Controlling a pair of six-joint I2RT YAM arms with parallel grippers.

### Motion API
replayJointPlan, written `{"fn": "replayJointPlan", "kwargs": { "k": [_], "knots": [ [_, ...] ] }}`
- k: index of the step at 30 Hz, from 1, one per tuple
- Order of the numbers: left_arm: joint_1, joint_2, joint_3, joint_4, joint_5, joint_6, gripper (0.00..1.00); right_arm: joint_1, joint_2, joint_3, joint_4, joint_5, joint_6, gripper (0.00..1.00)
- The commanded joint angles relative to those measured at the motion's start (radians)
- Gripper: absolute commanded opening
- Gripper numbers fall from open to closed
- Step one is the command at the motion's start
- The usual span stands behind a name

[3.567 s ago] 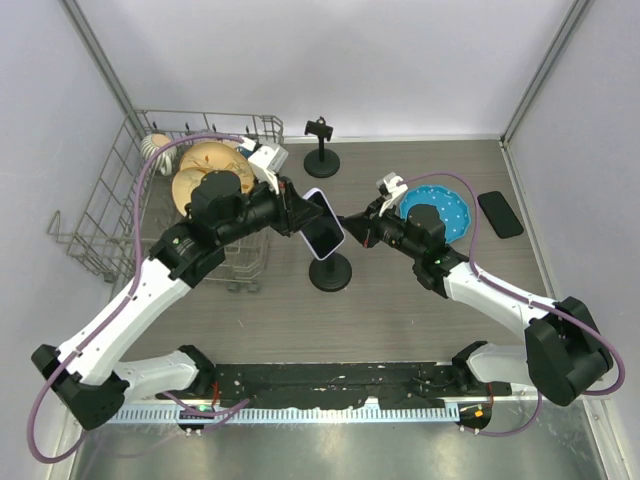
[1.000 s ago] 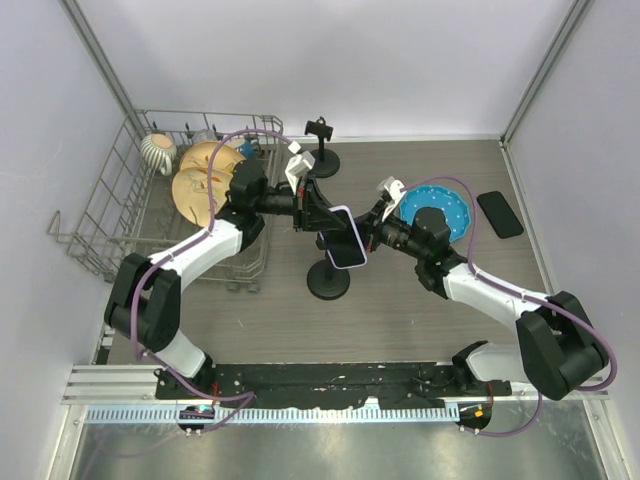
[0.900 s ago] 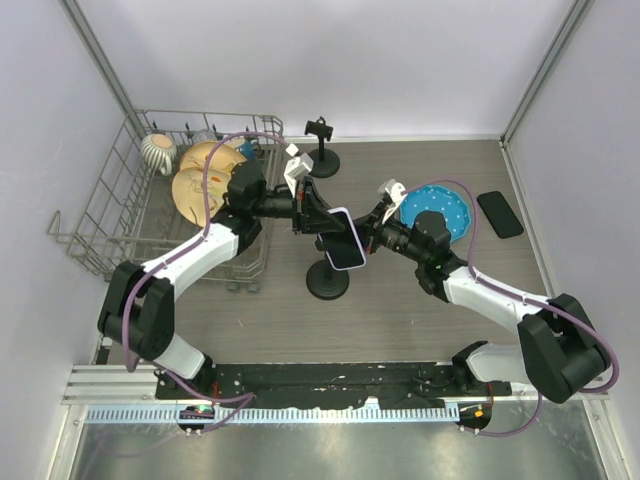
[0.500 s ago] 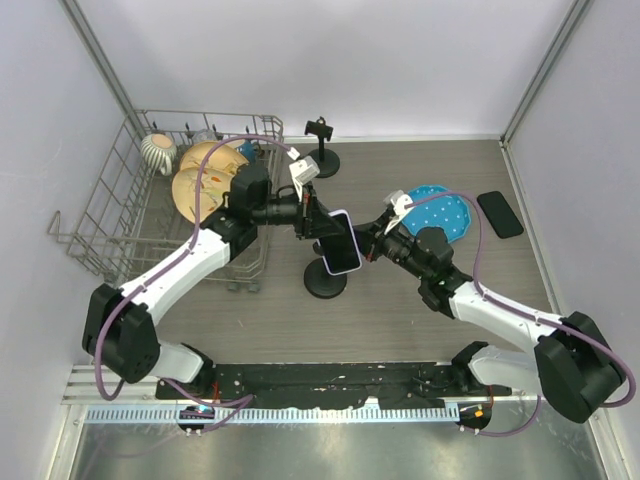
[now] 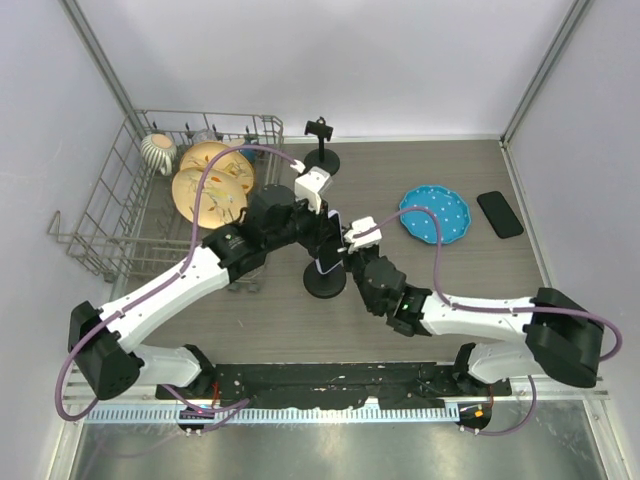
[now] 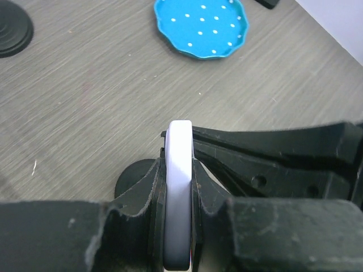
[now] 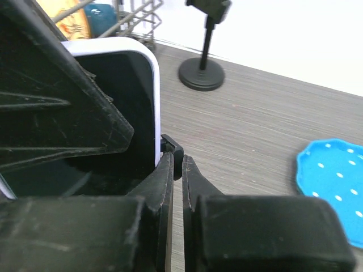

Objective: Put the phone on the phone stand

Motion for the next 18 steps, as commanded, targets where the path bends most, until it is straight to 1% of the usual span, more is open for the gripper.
{"fn": "replayJointPlan", "kwargs": {
  "k": [1, 2, 3, 4, 5, 6, 8, 9, 12, 14, 15, 18],
  "knots": [
    [-0.021, 0.022, -0.016, -0.115, -0.516, 0.021, 0.00, 0.105, 0.047, 0.063, 0.223, 0.459, -0.203, 0.01],
    [-0.030, 0.038, -0.020, -0.109, -0.583, 0.008, 0.00, 0.125, 0.074, 0.065, 0.302, 0.477, -0.232, 0.01],
    [-0.039, 0.042, -0.047, -0.063, -0.611, 0.001, 0.00, 0.145, 0.085, 0.062, 0.350, 0.491, -0.299, 0.01],
    [-0.039, 0.043, -0.072, -0.016, -0.616, 0.003, 0.00, 0.195, 0.096, 0.053, 0.405, 0.505, -0.338, 0.01],
    [-0.039, 0.051, -0.089, 0.012, -0.639, 0.011, 0.00, 0.217, 0.116, 0.047, 0.514, 0.511, -0.370, 0.01],
    [-0.041, 0.063, -0.082, 0.011, -0.654, 0.008, 0.00, 0.240, 0.125, 0.048, 0.550, 0.511, -0.431, 0.01],
    [-0.041, 0.098, -0.059, -0.012, -0.642, 0.014, 0.00, 0.307, 0.128, 0.047, 0.607, 0.493, -0.464, 0.01],
    [-0.041, 0.101, -0.045, -0.020, -0.603, 0.023, 0.00, 0.322, 0.123, 0.060, 0.592, 0.487, -0.467, 0.01],
    [-0.039, 0.086, -0.051, -0.025, -0.547, 0.020, 0.00, 0.358, 0.075, 0.053, 0.550, 0.476, -0.436, 0.01],
    [-0.038, 0.074, -0.058, -0.026, -0.533, -0.002, 0.00, 0.365, 0.042, 0.036, 0.544, 0.479, -0.429, 0.01],
    [-0.039, 0.068, -0.065, -0.031, -0.509, -0.008, 0.00, 0.365, 0.009, 0.027, 0.520, 0.479, -0.413, 0.01],
    [-0.039, 0.066, -0.069, -0.048, -0.495, -0.038, 0.00, 0.368, -0.030, 0.008, 0.467, 0.471, -0.360, 0.01]
  ]
}}
